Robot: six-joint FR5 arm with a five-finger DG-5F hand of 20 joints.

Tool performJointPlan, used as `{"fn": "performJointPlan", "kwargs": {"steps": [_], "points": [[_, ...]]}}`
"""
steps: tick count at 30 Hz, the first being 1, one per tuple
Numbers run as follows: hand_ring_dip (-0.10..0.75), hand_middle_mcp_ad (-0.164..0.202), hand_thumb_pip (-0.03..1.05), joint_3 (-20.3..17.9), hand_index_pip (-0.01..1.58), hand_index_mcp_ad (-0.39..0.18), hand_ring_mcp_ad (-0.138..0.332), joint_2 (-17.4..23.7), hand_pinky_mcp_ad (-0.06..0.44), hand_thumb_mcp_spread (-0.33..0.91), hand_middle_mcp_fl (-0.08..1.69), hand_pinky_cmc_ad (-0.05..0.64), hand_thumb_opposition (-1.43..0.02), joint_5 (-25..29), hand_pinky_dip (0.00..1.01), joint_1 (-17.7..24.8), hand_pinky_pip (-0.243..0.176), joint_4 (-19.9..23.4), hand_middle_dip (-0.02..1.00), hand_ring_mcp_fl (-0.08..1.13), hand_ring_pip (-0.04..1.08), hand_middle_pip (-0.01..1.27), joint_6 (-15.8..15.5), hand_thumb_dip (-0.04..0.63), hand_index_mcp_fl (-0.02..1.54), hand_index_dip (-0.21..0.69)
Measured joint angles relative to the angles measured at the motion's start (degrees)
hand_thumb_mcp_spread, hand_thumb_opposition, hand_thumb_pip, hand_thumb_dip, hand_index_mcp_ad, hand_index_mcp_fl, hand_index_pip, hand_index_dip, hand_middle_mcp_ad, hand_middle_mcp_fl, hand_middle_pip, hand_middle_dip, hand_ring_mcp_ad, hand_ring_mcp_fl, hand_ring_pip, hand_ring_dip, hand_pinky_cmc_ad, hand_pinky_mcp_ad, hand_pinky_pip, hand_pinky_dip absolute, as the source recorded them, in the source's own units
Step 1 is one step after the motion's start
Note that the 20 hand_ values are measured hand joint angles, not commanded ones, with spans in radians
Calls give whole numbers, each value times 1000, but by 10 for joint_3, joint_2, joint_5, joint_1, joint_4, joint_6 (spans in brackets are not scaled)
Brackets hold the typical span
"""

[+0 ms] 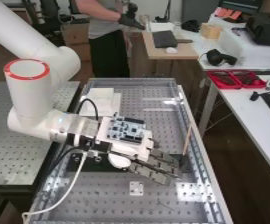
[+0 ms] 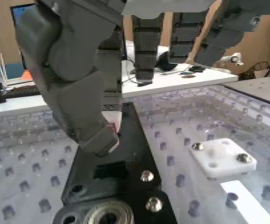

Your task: Grab the pcb board and place it in the clear container

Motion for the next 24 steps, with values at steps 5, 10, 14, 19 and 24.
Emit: {"fn": "performJointPlan", "kwargs": {"steps": [5,10,14,19,24], "points": [[30,45,618,-3,1510,-134,126,31,147,534,187,278,-939,3,194,3,-44,-8,173,28,101,138,2,297,429,164],[30,45,618,-22,1510,-134,138,81,143,534,187,278,-939,10,194,16,-45,-17,173,28,101,138,2,300,429,164],[30,45,618,-45,1510,-134,148,121,143,538,188,278,-939,14,194,36,-45,-14,173,28,101,138,5,300,429,164],[28,45,613,-72,1510,-134,147,158,145,538,188,278,-939,17,194,77,-45,-1,173,28,101,138,16,300,433,164],[28,45,600,-86,1510,-134,150,174,145,553,183,278,-939,20,194,133,-45,18,173,28,101,138,33,300,433,164]]}}
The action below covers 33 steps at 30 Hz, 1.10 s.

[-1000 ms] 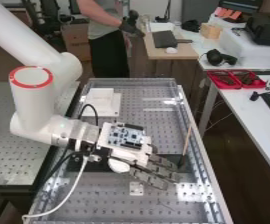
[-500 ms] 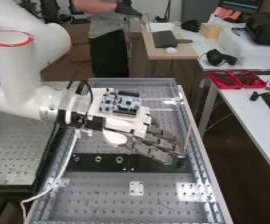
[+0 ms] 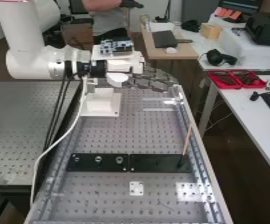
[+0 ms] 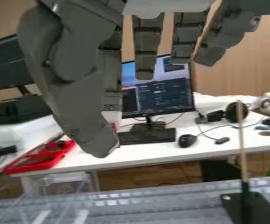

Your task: Grab the pcb board and place it in the clear container

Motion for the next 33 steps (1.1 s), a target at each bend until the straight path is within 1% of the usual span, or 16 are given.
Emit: {"fn": "performJointPlan", "kwargs": {"steps": [4,7,10,15,22,27,30,33], "points": [[28,45,600,4,1510,-134,147,-5,145,553,188,278,-939,7,194,42,-45,11,173,28,101,138,15,300,429,164],[28,45,600,11,1510,-134,143,-18,145,553,204,278,-939,12,194,61,-45,15,173,28,101,138,22,300,429,164],[28,42,600,29,1508,-134,143,-44,143,553,204,278,-939,20,194,89,-45,18,173,28,101,138,33,300,433,164],[28,45,600,58,1508,-134,157,-82,143,553,204,278,-941,28,194,116,-45,13,173,26,101,138,46,300,433,164],[28,45,599,97,1508,-134,155,-135,145,557,204,278,-941,41,195,137,-45,-12,173,26,101,138,54,300,433,164],[31,45,599,118,1508,-134,155,-170,145,559,204,278,-937,57,195,141,-45,-30,173,26,101,138,62,300,449,164],[31,45,583,131,1489,-134,164,-188,145,565,206,278,-941,69,195,141,-45,-42,173,26,99,138,65,300,463,164],[33,45,583,141,1492,-134,164,-201,145,565,206,278,-941,77,195,140,-45,-55,173,26,99,138,66,300,463,164]]}}
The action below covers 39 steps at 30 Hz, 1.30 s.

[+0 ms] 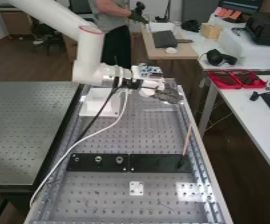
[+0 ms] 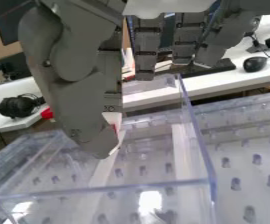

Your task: Grab the pcb board and place it in the clear container

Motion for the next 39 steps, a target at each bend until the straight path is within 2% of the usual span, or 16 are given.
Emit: {"fn": "performJointPlan", "kwargs": {"steps": [4,6,7,9,13,15,19,21,23,28,33,36,39], "points": [[38,45,581,1,1489,-138,164,1,145,569,206,278,-932,2,195,-1,-45,-6,173,26,93,138,-1,300,422,168],[38,45,581,-2,1443,-134,162,7,145,579,192,278,-927,1,195,-1,-45,-6,173,26,93,138,-2,302,452,169],[38,45,581,-5,1415,-138,164,11,147,545,185,278,-925,-1,209,-2,-45,-4,173,26,93,136,-2,302,382,180],[38,45,581,-10,1314,-138,164,17,147,518,155,278,-913,-4,232,-3,-45,-3,173,24,93,136,-3,302,108,164],[38,42,581,-15,1121,-138,166,23,178,457,91,284,-881,-9,309,-6,-47,-4,173,14,91,134,-3,302,54,152],[38,58,599,-16,1025,-134,162,24,182,442,73,295,-860,-10,339,-6,-47,-5,173,0,91,134,-4,293,7,152],[38,56,618,-22,932,-138,164,34,178,407,68,314,-848,-9,398,-9,-61,-3,173,0,91,134,-5,295,0,155],[38,56,618,-26,901,-138,164,39,182,407,19,314,-852,-9,400,-11,-58,0,173,0,87,138,-4,295,-3,155],[38,59,618,-29,885,-138,164,43,182,408,23,314,-834,-8,403,-13,-75,2,173,0,87,134,-2,295,-2,155],[38,59,618,-38,873,-138,166,61,182,408,23,314,-834,-5,405,-17,-75,6,173,0,87,134,-4,284,-7,155],[38,56,614,-61,820,-138,164,116,182,403,24,314,-834,-1,414,-25,-75,17,173,0,91,134,-13,284,-2,155],[38,56,597,-79,689,-136,164,151,192,394,24,314,-834,8,421,-32,-75,21,173,0,87,134,-20,286,0,155],[38,58,569,-98,445,-126,164,184,202,379,24,316,-836,24,431,-38,-75,21,173,0,91,138,-26,286,0,154]]}}
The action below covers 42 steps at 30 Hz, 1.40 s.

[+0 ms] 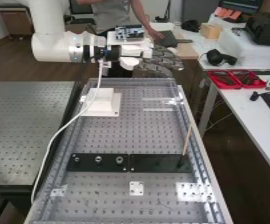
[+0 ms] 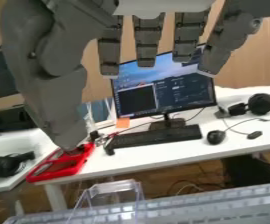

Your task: Grab the pcb board and place it in the clear container

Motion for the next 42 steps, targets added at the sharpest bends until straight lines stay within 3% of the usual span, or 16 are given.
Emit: {"fn": "performJointPlan", "kwargs": {"steps": [4,13,21,25,27,30,32,36,42], "points": [[38,59,503,-29,265,-122,166,50,227,377,24,328,-822,42,428,-5,-91,-4,173,0,91,138,-9,269,24,199],[38,72,497,-75,138,-106,155,149,265,379,35,346,-810,153,428,-2,-89,-42,173,0,87,138,-9,262,38,230],[38,73,494,-74,120,-105,159,177,281,379,37,379,-810,176,440,-6,-89,-89,173,0,87,138,-24,262,52,248],[38,73,494,-70,117,-103,159,188,281,367,42,379,-808,178,452,-9,-87,-95,173,2,87,138,-38,251,52,248],[38,73,489,-68,120,-103,159,195,279,347,45,379,-806,179,456,-9,-106,-97,173,0,87,138,-45,237,79,250],[38,70,426,-68,117,-101,161,209,293,346,51,379,-789,184,480,-9,-106,-97,173,0,87,138,-60,220,89,250],[38,84,426,-68,117,-72,155,216,314,349,49,379,-791,188,490,-10,-106,-96,173,-7,91,138,-68,220,87,250],[38,89,426,-70,120,-75,155,229,311,332,51,396,-791,199,504,-11,-106,-87,173,-3,87,138,-82,204,119,250],[38,91,426,-67,112,-72,155,233,314,332,56,396,-791,204,511,-12,-105,-89,173,-2,89,141,-87,202,133,244]]}}
